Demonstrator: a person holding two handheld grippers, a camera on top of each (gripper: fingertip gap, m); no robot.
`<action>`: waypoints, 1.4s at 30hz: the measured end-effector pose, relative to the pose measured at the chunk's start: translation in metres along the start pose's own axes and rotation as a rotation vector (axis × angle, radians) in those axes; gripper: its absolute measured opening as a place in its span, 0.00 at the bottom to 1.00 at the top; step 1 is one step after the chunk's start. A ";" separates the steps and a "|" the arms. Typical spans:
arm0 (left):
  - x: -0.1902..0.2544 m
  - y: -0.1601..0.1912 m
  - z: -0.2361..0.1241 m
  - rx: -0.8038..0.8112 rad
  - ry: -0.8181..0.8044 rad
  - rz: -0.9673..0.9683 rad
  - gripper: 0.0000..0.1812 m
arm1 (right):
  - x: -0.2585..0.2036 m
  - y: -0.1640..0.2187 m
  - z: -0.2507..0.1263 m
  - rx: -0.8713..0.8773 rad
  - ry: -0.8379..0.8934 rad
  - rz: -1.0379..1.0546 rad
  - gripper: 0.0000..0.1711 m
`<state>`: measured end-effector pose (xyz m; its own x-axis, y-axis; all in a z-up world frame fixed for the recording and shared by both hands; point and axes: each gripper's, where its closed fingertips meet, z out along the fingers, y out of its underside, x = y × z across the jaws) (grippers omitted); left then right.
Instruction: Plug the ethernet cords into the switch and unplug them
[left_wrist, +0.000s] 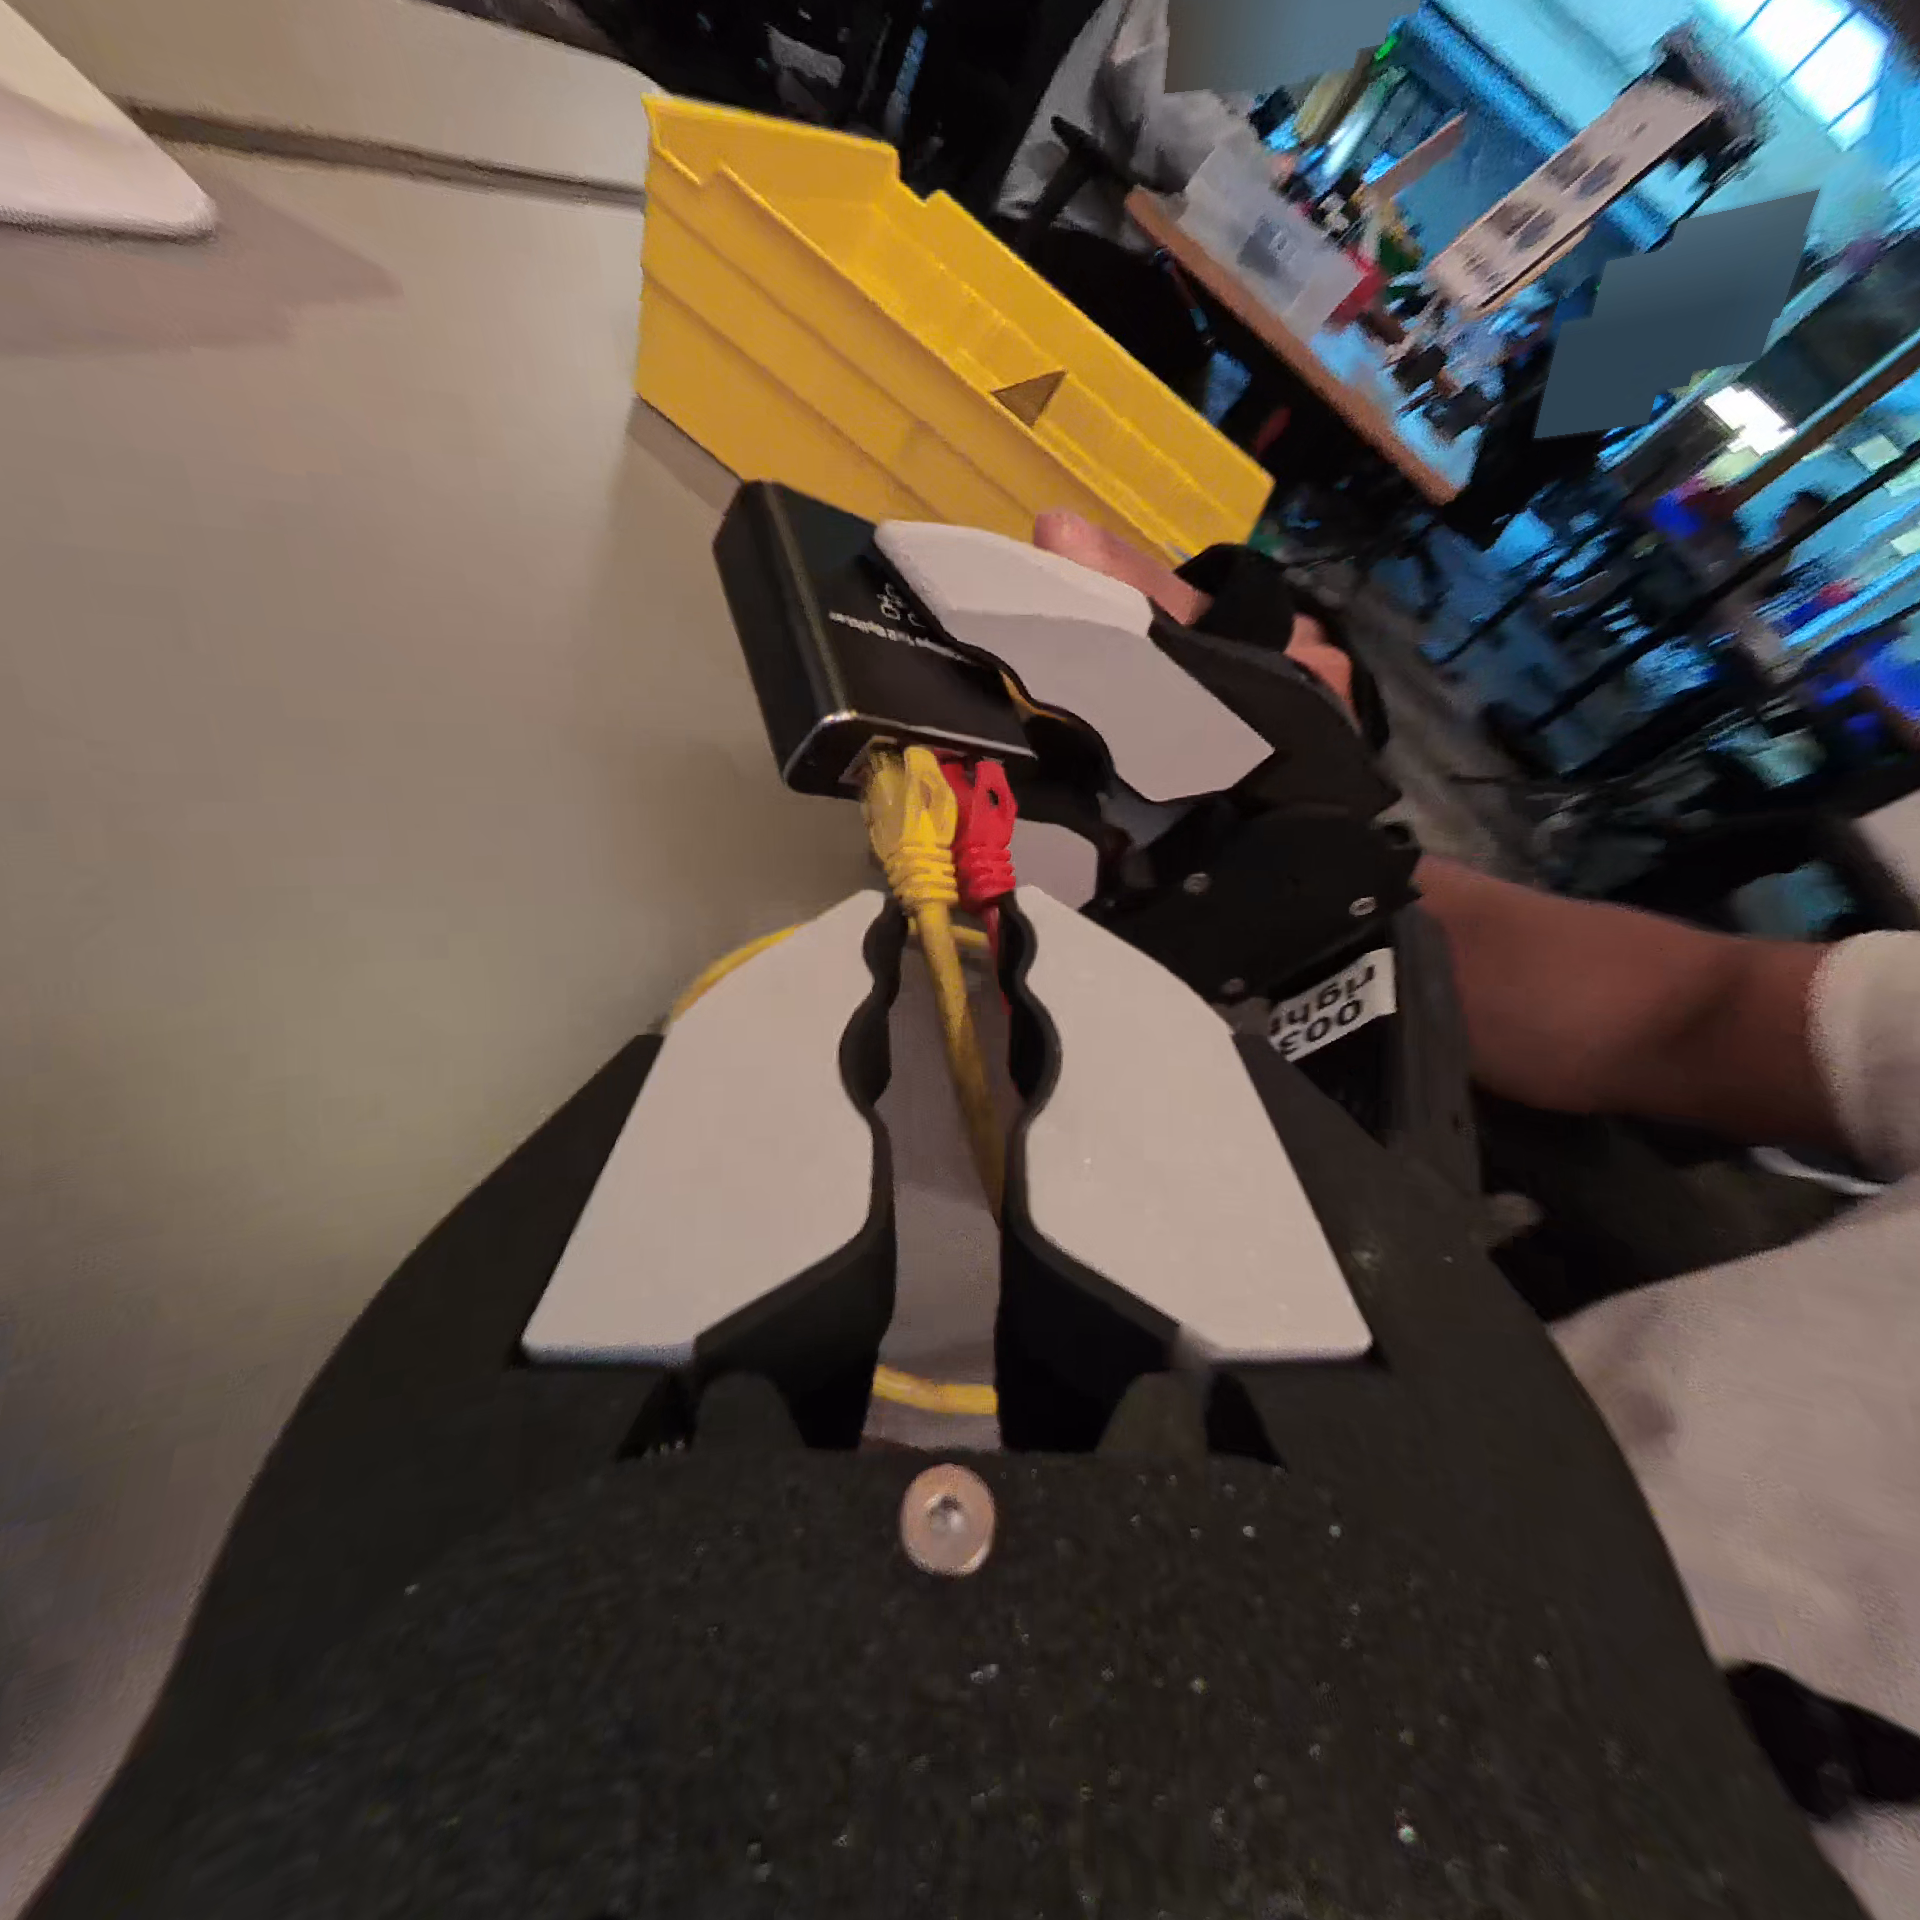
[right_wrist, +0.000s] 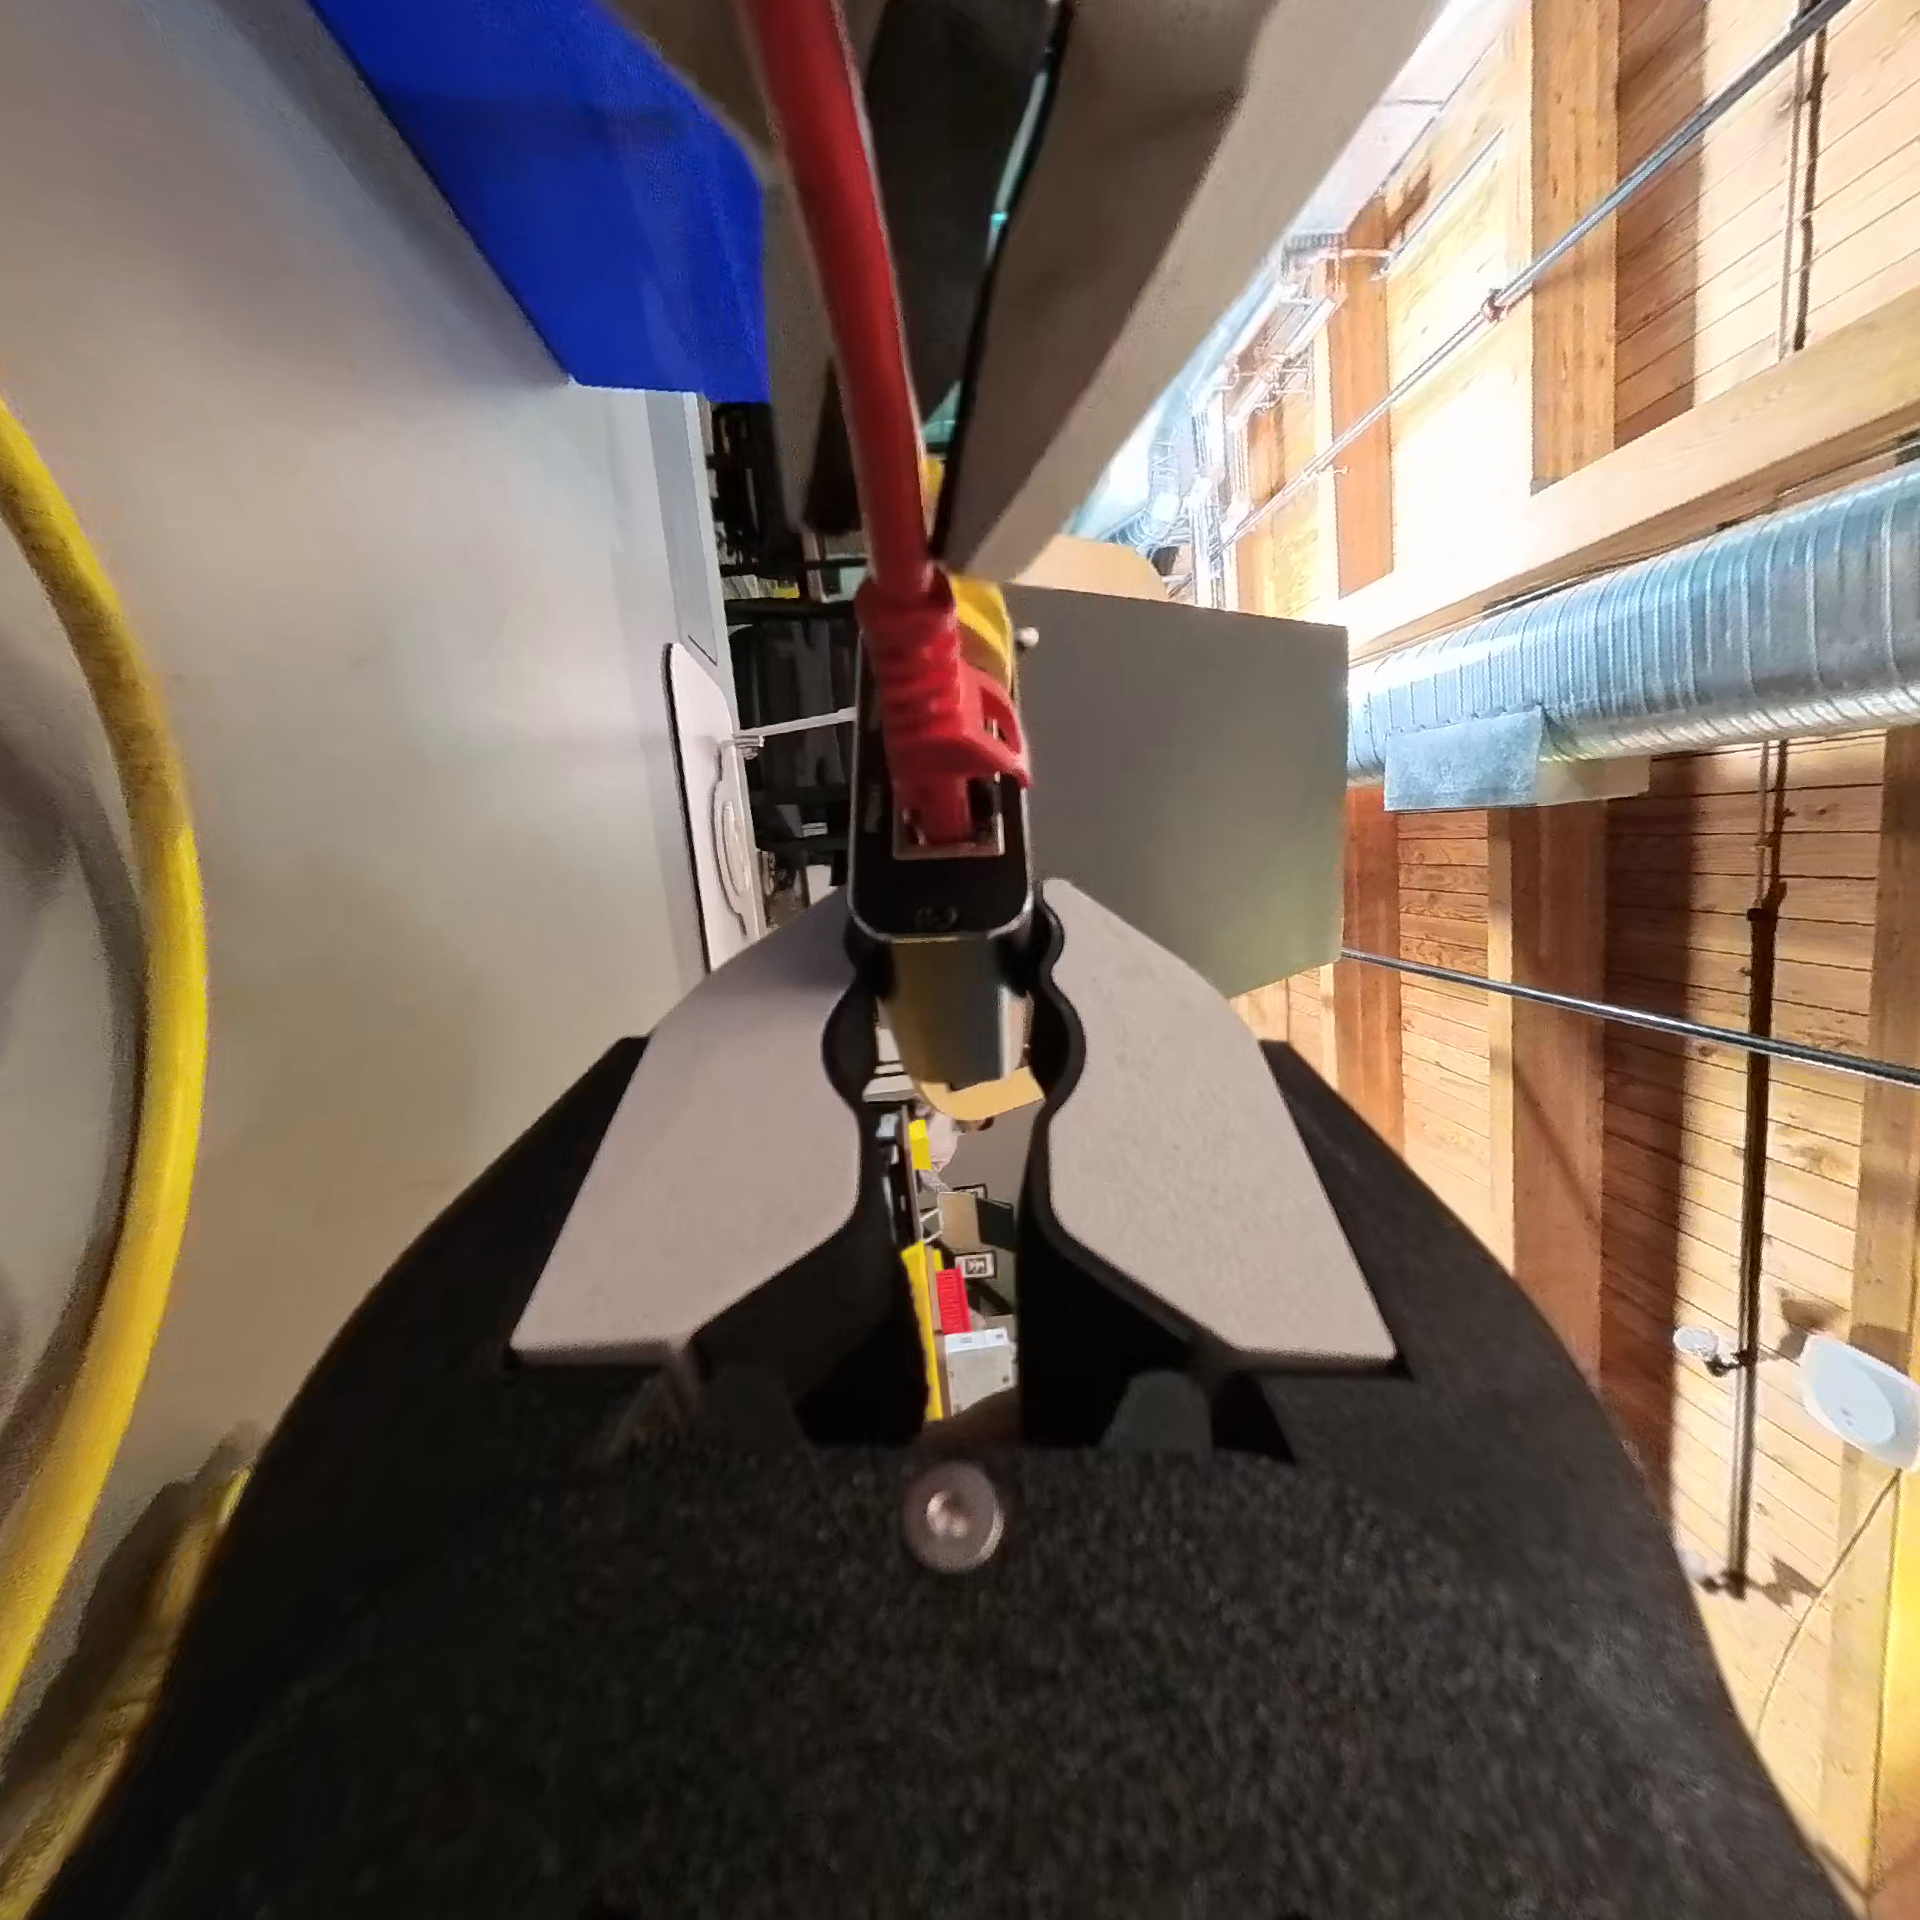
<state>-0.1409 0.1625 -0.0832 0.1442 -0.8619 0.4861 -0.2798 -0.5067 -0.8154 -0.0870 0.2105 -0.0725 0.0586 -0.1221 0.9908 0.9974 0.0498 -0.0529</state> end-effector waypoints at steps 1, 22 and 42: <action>-0.002 -0.003 -0.002 0.004 -0.038 0.056 0.09 | 0.000 0.002 0.000 -0.005 0.000 -0.001 0.14; -0.023 0.015 -0.002 -0.183 -0.355 0.430 0.03 | -0.018 0.000 0.000 0.019 -0.075 -0.001 0.15; 0.044 -0.049 -0.028 0.133 0.208 0.514 0.28 | 0.012 -0.043 -0.039 0.532 -0.630 0.965 0.14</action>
<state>-0.1479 0.1500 -0.0127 -0.1725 -0.9833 0.0572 -0.1406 -0.0329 -0.9895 -0.1272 0.1679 -0.0631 0.5729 0.6691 0.4733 0.4122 0.2639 -0.8720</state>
